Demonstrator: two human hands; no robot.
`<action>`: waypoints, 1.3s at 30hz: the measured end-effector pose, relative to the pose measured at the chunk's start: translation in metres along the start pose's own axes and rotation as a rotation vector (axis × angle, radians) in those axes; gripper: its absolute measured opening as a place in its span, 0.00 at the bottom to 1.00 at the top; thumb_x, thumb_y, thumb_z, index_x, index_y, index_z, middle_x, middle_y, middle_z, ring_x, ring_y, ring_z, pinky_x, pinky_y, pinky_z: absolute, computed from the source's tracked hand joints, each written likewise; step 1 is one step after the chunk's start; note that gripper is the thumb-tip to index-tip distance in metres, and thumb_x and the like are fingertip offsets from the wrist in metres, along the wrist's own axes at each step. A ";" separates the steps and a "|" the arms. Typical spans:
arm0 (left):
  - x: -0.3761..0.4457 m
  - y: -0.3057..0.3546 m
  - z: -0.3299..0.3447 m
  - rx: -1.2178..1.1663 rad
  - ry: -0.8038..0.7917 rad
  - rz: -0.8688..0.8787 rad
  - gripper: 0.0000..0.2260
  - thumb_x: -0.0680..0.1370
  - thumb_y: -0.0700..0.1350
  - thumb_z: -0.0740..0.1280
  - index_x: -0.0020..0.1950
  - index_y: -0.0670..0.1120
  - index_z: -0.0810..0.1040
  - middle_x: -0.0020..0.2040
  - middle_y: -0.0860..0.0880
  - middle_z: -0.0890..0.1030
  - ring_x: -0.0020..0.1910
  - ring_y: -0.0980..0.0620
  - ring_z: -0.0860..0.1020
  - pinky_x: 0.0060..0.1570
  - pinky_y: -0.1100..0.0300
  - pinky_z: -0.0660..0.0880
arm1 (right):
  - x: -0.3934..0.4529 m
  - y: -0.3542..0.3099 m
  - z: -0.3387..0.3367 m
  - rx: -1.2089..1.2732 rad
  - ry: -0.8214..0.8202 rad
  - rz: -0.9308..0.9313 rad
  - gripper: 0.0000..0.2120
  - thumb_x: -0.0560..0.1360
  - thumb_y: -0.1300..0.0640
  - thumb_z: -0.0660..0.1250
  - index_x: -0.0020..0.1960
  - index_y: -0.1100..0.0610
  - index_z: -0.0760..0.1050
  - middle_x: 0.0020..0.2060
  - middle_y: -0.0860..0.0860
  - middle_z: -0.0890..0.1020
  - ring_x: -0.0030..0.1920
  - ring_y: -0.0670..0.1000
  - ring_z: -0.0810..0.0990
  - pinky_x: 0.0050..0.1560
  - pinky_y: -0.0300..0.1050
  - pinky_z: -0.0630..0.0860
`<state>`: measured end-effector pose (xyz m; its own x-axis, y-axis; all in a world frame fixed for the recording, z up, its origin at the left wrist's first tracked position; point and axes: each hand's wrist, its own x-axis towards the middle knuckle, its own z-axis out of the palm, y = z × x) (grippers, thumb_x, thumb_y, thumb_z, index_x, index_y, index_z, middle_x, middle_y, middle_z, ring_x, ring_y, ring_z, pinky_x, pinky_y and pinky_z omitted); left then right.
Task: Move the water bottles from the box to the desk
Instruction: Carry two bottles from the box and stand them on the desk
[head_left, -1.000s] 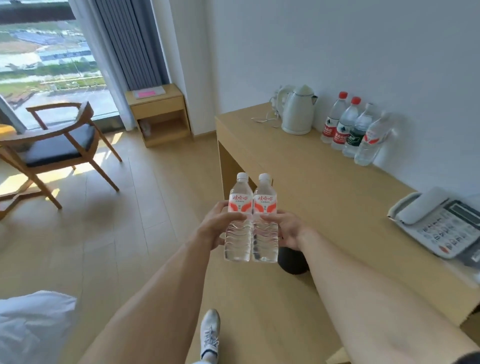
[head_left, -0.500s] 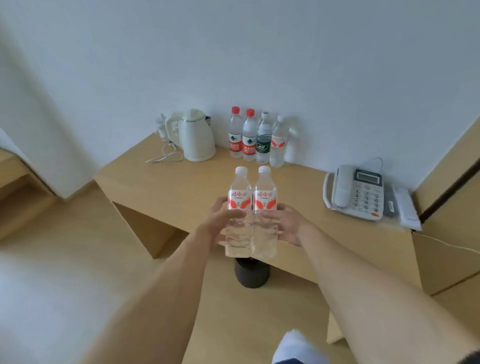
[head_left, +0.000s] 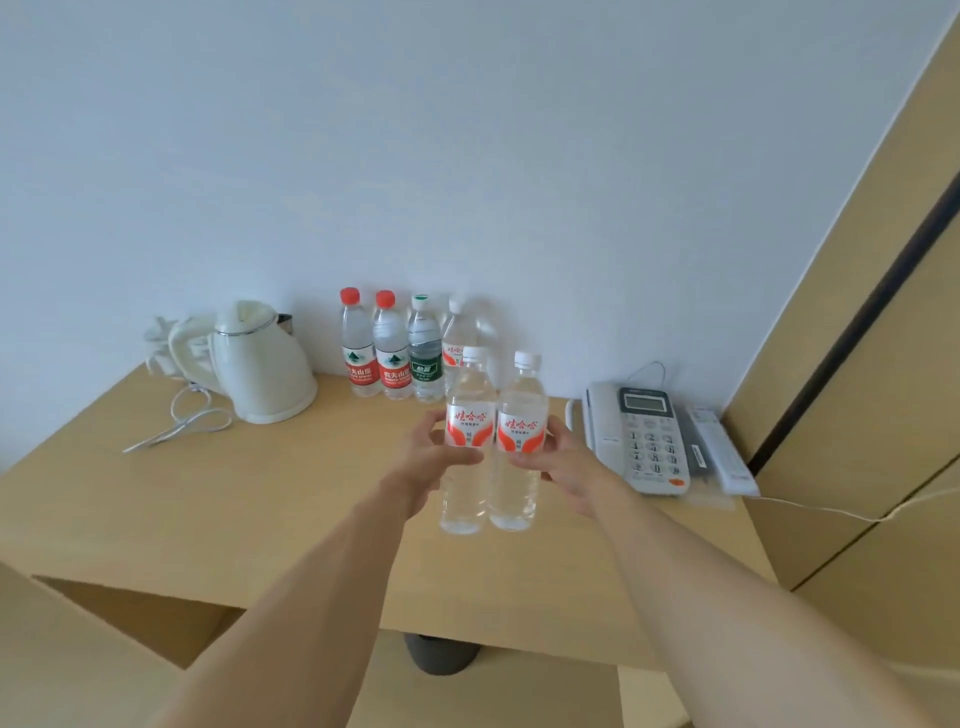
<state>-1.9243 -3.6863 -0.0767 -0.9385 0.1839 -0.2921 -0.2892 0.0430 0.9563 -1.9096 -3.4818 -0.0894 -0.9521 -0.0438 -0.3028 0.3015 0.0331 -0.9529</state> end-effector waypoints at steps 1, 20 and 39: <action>0.011 0.003 -0.001 0.008 -0.008 0.011 0.30 0.70 0.30 0.75 0.67 0.49 0.72 0.56 0.43 0.83 0.50 0.47 0.82 0.41 0.53 0.77 | 0.010 -0.003 -0.003 -0.008 -0.006 -0.010 0.27 0.70 0.64 0.77 0.62 0.46 0.70 0.58 0.48 0.82 0.56 0.45 0.79 0.50 0.39 0.72; 0.109 0.001 0.001 0.359 0.091 0.199 0.33 0.63 0.32 0.80 0.64 0.48 0.73 0.54 0.50 0.81 0.54 0.54 0.78 0.49 0.59 0.74 | 0.092 -0.011 -0.021 -0.476 0.195 -0.186 0.33 0.63 0.61 0.82 0.63 0.53 0.71 0.48 0.40 0.81 0.52 0.45 0.80 0.54 0.43 0.75; 0.153 0.001 0.002 0.514 0.011 0.216 0.34 0.66 0.36 0.80 0.69 0.48 0.70 0.50 0.57 0.79 0.52 0.53 0.78 0.46 0.64 0.73 | 0.116 -0.007 -0.024 -0.568 0.283 -0.082 0.32 0.66 0.62 0.80 0.66 0.55 0.70 0.45 0.41 0.76 0.49 0.46 0.76 0.37 0.26 0.66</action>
<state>-2.0681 -3.6558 -0.1200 -0.9690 0.2315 -0.0858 0.0368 0.4791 0.8770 -2.0232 -3.4631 -0.1170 -0.9711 0.1939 -0.1393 0.2269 0.5683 -0.7909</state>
